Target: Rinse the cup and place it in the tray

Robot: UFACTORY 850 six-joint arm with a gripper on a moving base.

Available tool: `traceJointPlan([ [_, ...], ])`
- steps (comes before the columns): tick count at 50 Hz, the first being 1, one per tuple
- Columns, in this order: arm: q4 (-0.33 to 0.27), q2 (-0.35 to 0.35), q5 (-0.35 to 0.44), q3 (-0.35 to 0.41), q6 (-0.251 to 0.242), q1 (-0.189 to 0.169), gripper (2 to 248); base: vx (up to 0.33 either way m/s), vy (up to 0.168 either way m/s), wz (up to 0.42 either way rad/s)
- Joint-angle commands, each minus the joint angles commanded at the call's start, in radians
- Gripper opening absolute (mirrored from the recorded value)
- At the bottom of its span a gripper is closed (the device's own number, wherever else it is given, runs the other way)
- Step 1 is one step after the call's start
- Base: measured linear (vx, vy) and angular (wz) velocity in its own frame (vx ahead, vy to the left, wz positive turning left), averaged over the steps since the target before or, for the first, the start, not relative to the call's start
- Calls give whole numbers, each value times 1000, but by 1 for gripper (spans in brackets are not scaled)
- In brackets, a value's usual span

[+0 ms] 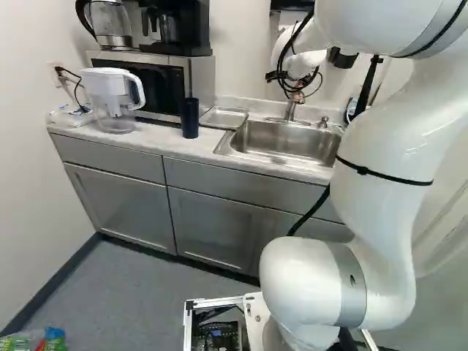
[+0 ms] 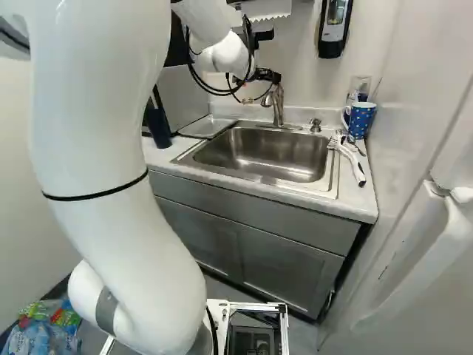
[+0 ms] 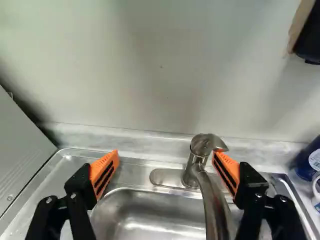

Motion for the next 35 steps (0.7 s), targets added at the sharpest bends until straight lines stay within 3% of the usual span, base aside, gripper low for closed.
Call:
traceJointPlan([
  [26, 0, -52, 106, -57, 0, 6, 247, 0, 0, 0],
  [35, 0, -54, 109, -60, 0, 6, 247, 0, 0, 0],
])
